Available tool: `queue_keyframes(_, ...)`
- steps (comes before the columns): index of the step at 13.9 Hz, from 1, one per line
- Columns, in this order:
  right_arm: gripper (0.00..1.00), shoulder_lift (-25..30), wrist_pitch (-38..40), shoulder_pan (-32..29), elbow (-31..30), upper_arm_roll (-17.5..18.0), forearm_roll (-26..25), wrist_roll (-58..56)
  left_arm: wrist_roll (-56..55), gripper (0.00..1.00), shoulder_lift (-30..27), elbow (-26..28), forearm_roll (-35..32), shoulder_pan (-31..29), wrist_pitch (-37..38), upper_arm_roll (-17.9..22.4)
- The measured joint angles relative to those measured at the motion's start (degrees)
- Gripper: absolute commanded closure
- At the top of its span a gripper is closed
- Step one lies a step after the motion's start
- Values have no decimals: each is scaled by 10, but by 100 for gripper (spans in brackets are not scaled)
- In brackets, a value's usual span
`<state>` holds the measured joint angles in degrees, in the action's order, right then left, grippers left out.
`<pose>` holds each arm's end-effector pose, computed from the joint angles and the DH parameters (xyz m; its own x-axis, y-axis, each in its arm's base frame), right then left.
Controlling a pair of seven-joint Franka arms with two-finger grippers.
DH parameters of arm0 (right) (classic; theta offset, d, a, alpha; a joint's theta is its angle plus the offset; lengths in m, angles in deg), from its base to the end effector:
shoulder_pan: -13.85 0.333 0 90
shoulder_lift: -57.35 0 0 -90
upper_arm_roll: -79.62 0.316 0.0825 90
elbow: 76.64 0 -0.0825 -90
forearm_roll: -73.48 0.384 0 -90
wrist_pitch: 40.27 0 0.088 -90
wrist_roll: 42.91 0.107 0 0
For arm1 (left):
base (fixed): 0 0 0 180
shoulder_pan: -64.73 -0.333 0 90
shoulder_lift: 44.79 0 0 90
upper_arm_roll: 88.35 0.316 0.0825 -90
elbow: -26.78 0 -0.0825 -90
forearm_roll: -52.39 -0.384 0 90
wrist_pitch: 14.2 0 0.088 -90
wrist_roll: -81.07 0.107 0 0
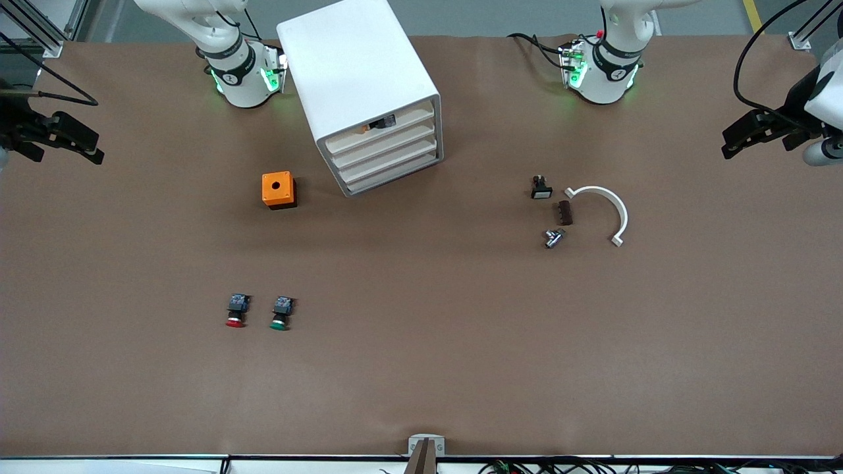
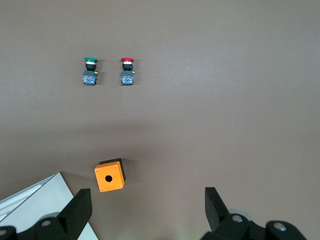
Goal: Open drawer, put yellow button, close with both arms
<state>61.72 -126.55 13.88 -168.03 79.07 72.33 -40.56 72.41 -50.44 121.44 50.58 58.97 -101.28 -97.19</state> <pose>0.5239 -0.0072 0.6486 0.9986 -0.0513 -0.0121 -0.0511 -0.9985 0.0198 0.5174 -0.0285 0.6343 0.9946 0.0999 -0.0274 0.0985 -0.9938 -0.0514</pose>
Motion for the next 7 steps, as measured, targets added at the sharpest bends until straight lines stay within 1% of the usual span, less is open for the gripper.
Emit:
queue_keyframes(3, 0, 0, 0, 0, 0, 2, 0, 0, 0, 0, 0, 0, 20, 0, -5, 0)
queue_keyframes(7, 0, 0, 0, 0, 0, 4, 0, 0, 1, 0, 0, -1, 21, 0, -6, -10)
